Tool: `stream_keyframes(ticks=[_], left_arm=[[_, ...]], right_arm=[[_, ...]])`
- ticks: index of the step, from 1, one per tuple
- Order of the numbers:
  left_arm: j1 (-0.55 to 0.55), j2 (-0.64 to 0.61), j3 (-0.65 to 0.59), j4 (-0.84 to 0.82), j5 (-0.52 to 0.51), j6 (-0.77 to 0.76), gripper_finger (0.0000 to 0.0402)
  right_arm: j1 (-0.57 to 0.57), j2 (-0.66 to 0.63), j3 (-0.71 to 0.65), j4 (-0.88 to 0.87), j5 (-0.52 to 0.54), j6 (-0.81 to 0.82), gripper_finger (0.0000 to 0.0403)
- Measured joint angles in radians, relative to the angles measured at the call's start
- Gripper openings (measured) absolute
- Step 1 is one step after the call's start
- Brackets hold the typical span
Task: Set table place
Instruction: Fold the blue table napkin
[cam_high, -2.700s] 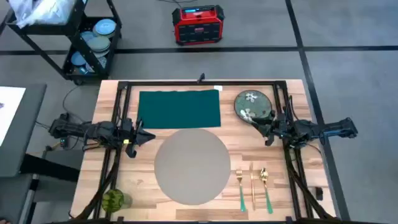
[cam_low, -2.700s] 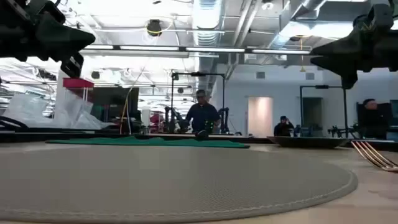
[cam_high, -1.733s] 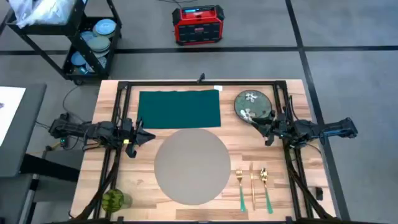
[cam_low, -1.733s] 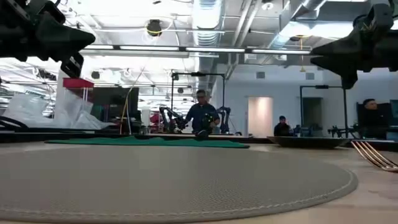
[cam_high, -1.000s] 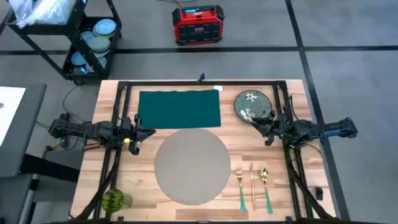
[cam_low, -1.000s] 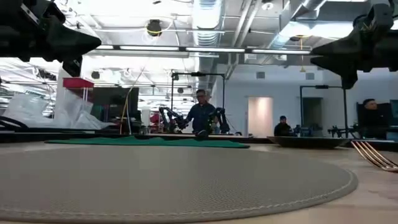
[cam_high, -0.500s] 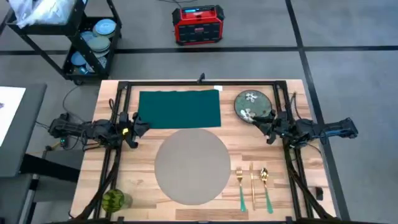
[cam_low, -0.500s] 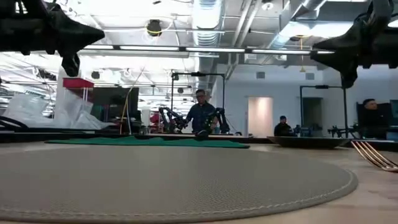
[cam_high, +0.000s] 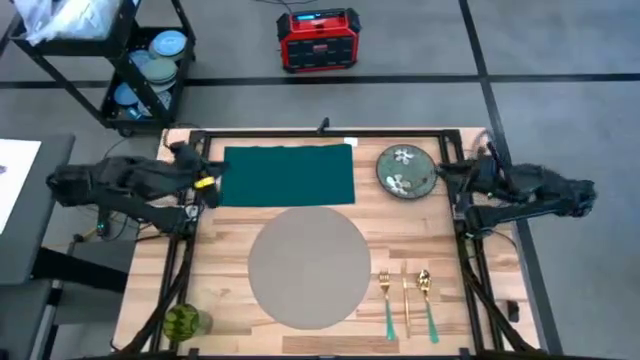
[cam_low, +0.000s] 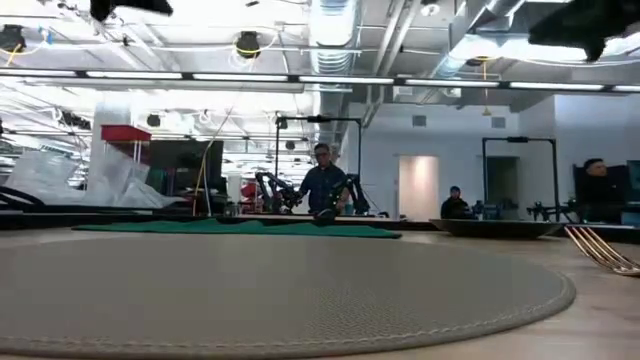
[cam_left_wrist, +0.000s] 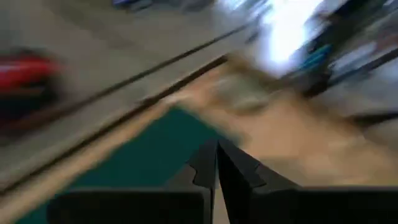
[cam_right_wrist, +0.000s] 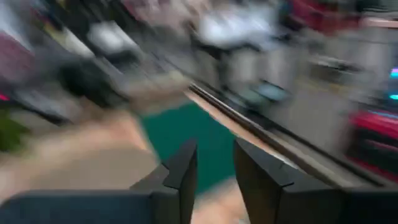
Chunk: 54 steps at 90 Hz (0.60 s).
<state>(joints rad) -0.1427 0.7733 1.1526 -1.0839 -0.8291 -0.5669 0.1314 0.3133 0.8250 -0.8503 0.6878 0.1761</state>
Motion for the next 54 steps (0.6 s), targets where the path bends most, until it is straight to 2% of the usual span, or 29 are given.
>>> stream_keyframes(ticks=[5, 10, 17, 22, 38, 54], left_arm=[[0.036, 0.058, 0.048, -0.128, -0.057, -0.153, 0.0], [0.084, 0.089, 0.065, -0.24, -0.056, -0.316, 0.0], [0.151, 0.116, 0.039, -0.403, 0.041, -0.453, 0.0], [0.193, 0.119, -0.007, -0.459, 0.121, -0.521, 0.0], [0.312, 0.075, -0.17, -0.234, 0.254, -0.515, 0.0012], [0.468, 0.075, -0.293, -0.072, 0.413, -0.459, 0.0059]], right_arm=[[-0.01, 0.071, 0.087, -0.091, 0.031, -0.001, 0.0069], [-0.024, 0.135, 0.141, -0.165, 0.042, 0.005, 0.0065], [-0.056, 0.211, 0.168, -0.209, 0.063, 0.028, 0.0065], [-0.086, 0.258, 0.165, -0.239, 0.072, 0.05, 0.0067], [-0.221, 0.373, 0.159, -0.294, 0.07, 0.159, 0.0098], [-0.354, 0.416, 0.158, -0.19, 0.023, 0.175, 0.0157]])
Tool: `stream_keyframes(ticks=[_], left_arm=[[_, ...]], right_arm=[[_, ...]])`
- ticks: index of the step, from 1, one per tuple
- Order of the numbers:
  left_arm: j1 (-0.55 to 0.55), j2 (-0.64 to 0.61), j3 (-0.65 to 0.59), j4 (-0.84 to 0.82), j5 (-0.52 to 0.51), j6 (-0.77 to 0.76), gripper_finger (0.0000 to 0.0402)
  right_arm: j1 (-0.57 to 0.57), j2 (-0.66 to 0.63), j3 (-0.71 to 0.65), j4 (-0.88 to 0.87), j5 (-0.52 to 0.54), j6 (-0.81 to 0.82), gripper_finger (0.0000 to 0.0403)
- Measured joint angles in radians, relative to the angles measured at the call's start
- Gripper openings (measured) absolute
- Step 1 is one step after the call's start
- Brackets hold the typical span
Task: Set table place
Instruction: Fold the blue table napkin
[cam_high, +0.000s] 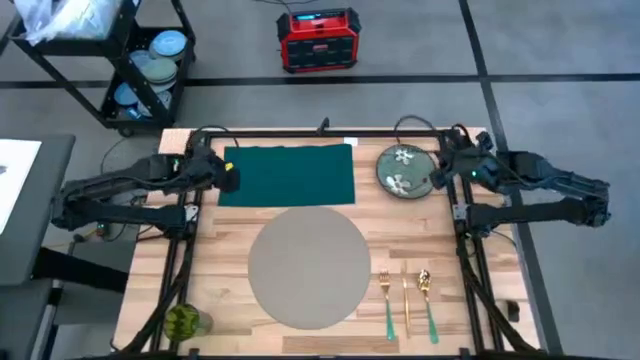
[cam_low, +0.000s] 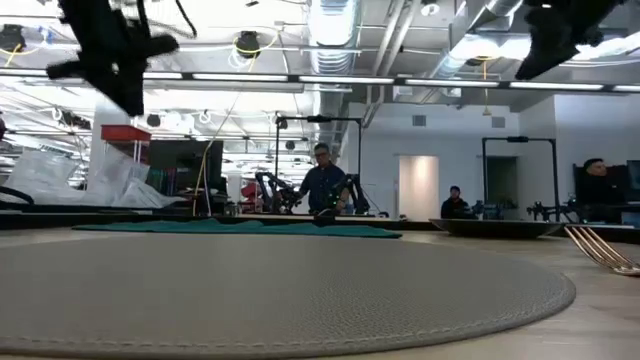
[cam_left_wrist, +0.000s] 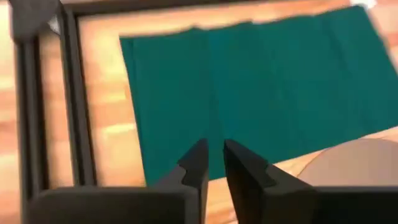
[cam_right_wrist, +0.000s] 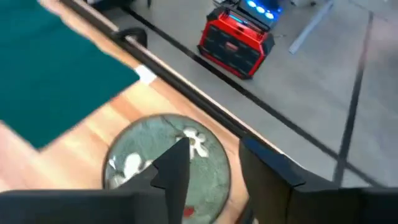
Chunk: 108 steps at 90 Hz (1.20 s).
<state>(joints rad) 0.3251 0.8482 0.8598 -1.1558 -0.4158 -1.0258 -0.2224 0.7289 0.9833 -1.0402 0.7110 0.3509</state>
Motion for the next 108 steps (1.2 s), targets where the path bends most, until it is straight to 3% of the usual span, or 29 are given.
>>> stream_keyframes(ticks=[23, 39, 69, 81, 91, 108], left_arm=[[0.144, 0.06, -0.135, 0.235, 0.128, 0.023, 0.0119], [0.226, 0.137, -0.18, 0.324, 0.159, 0.029, 0.0126], [0.345, 0.206, -0.209, 0.373, 0.177, 0.047, 0.0126], [0.398, 0.205, -0.281, 0.377, 0.289, 0.036, 0.0126], [0.399, 0.205, -0.319, 0.377, 0.365, 0.052, 0.0126], [0.381, 0.188, -0.358, 0.351, 0.347, 0.029, 0.0126]], right_arm=[[-0.171, 0.082, 0.001, 0.195, -0.151, -0.016, 0.0224], [-0.236, 0.154, 0.001, 0.186, -0.161, -0.072, 0.0221], [-0.245, 0.135, 0.001, 0.183, -0.164, -0.097, 0.0215], [-0.241, 0.119, 0.001, 0.182, -0.164, -0.097, 0.0215], [-0.241, 0.106, 0.001, 0.182, -0.165, -0.097, 0.0215], [-0.241, 0.101, 0.001, 0.181, -0.165, -0.097, 0.0215]])
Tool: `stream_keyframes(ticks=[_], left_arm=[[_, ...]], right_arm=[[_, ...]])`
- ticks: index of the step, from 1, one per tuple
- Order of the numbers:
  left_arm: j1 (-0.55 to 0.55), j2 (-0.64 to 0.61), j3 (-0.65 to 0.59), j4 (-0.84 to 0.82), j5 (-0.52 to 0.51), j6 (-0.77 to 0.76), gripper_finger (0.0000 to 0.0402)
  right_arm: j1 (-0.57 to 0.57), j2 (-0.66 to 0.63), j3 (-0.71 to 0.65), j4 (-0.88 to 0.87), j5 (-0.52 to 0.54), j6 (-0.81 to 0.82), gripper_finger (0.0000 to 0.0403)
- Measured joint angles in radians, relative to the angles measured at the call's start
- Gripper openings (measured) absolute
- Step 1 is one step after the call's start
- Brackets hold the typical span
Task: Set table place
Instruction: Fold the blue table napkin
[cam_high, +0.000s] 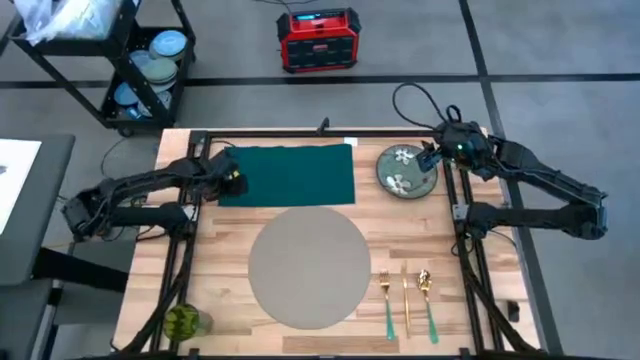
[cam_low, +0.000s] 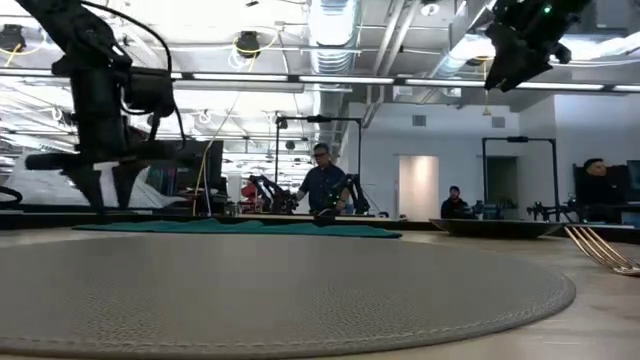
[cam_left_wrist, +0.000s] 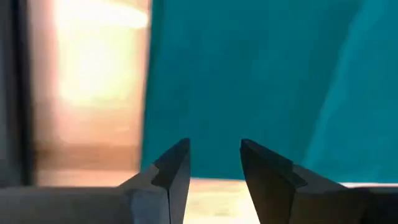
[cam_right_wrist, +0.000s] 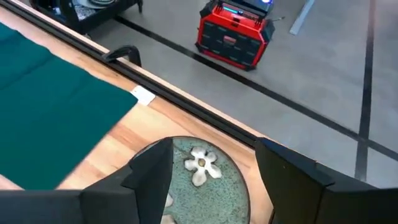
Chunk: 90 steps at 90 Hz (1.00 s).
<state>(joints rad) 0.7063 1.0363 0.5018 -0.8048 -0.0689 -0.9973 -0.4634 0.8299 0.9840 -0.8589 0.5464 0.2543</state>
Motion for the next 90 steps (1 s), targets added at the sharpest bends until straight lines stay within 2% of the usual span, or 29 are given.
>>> stream_keyframes(ticks=[20, 44, 67, 90], left_arm=[[0.047, -0.085, -0.043, -0.008, -0.084, 0.007, 0.0125], [0.087, -0.103, -0.09, 0.051, 0.011, 0.074, 0.0125], [0.087, -0.103, -0.122, 0.042, 0.008, 0.054, 0.0125], [0.087, -0.1, -0.122, 0.012, 0.005, 0.101, 0.0125]], right_arm=[[0.006, 0.002, 0.0, 0.0, 0.0, 0.01, 0.0215], [0.007, 0.002, 0.0, 0.002, 0.0, 0.01, 0.0215], [0.015, 0.002, 0.0, 0.0, 0.0, 0.03, 0.0215], [0.023, 0.002, 0.0, 0.0, 0.0, 0.033, 0.0215]])
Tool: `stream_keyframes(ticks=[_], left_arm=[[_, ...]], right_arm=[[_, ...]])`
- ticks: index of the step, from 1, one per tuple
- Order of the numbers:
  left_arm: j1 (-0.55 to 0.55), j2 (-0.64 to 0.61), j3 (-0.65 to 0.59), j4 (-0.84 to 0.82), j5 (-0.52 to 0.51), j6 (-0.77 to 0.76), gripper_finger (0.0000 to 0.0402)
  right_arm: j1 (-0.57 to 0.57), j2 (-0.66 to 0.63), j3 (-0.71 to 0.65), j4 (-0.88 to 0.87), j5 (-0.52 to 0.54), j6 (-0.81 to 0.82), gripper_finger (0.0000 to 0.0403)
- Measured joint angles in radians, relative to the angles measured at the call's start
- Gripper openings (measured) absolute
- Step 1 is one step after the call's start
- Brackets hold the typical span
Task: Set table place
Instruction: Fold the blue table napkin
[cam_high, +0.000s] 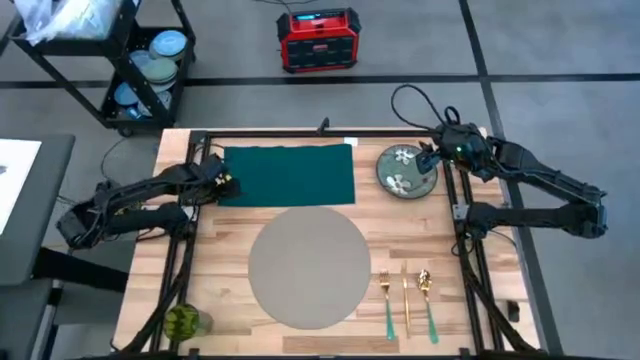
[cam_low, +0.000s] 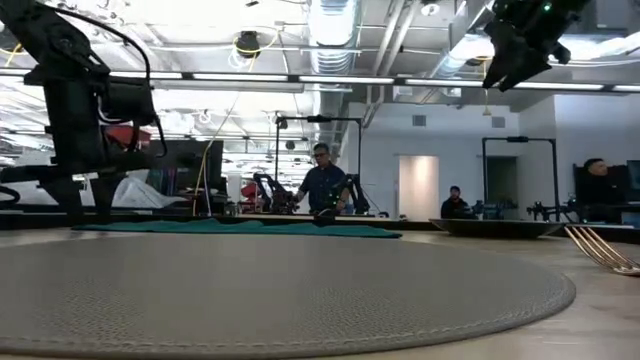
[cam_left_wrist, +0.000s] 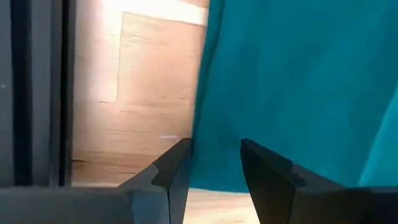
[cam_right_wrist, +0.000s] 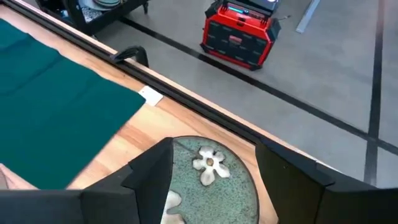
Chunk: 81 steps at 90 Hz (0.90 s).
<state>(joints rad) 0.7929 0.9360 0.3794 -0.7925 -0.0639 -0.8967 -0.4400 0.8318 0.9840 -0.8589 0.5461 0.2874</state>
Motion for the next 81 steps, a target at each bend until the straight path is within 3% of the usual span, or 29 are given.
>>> stream_keyframes(ticks=[24, 40, 61, 72, 81], left_arm=[[0.0, -0.001, 0.0, -0.009, -0.02, 0.017, 0.0125], [-0.008, -0.003, -0.034, 0.071, 0.039, 0.001, 0.0125], [-0.02, -0.004, -0.07, 0.091, 0.045, -0.035, 0.0122], [-0.02, -0.003, -0.071, 0.082, 0.038, -0.01, 0.0089], [-0.02, -0.003, -0.073, 0.069, 0.022, 0.002, 0.0032]], right_arm=[[0.0, 0.0, 0.0, 0.0, 0.0, 0.0, 0.0215], [0.0, 0.0, 0.0, 0.0, 0.0, 0.0, 0.0215], [0.0, 0.0, 0.0, 0.0, 0.0, 0.0, 0.0215], [0.0, 0.0, 0.0, 0.0, 0.0, 0.0, 0.0215], [0.001, 0.0, 0.0, 0.0, 0.0, 0.0, 0.0215]])
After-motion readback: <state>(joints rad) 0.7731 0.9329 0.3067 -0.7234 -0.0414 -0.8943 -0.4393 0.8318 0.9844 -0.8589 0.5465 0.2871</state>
